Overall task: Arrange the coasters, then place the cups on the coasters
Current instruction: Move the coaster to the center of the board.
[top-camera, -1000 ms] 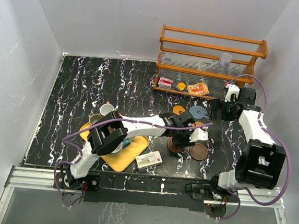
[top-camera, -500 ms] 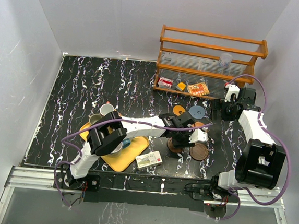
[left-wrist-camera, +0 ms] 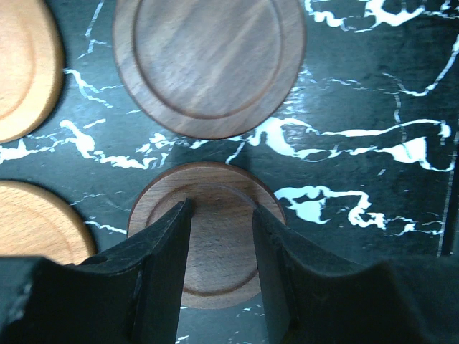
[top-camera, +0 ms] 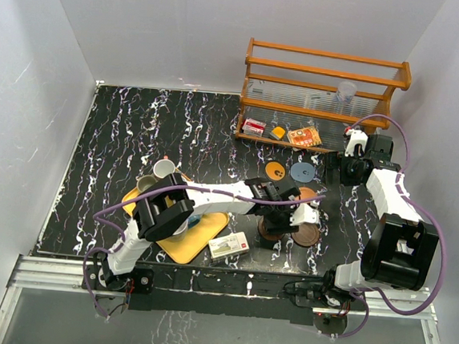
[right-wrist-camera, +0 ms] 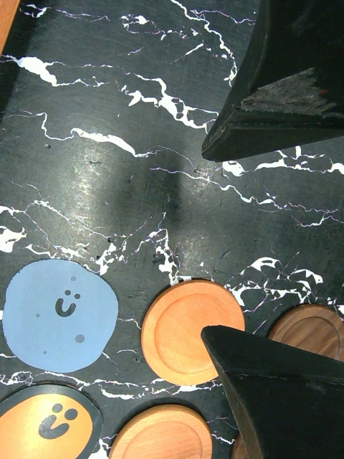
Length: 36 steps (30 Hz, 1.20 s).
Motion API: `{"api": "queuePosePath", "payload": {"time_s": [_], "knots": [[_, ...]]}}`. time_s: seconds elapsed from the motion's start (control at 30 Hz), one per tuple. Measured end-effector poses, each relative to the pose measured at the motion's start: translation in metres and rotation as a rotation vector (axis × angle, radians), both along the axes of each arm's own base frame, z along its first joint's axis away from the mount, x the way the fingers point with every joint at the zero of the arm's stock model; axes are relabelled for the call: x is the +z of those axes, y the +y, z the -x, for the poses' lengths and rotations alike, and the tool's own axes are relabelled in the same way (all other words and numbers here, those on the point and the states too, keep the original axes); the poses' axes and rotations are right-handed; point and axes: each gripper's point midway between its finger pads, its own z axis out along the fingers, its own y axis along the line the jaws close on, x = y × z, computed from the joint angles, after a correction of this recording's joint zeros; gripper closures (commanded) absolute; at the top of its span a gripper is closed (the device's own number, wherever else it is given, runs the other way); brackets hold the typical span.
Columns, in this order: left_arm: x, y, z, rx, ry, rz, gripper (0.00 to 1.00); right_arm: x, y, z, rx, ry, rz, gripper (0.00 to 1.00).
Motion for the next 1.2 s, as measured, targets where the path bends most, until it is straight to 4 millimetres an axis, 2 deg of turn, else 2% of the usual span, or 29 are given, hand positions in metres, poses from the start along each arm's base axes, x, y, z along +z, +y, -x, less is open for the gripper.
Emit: {"api": "queuePosePath", "payload": {"time_s": [0.2,0.6,0.87,1.2], "knots": [[0.000,-0.002,0.015,-0.030,0.015,-0.006,0.61,0.000,0.000,0.000,0.000,0.000,0.000,0.02],[0.000,-0.002,0.011,-0.003,-0.012,-0.016,0.64,0.000,0.000,0.000,0.000,0.001,0.000,0.02],[0.001,0.001,0.000,0.028,-0.038,-0.015,0.65,-0.001,0.000,0.000,0.001,0.001,0.000,0.02],[0.002,0.012,-0.037,0.112,-0.089,-0.016,0.66,-0.004,0.000,0.000,0.001,0.011,-0.002,0.02]]}}
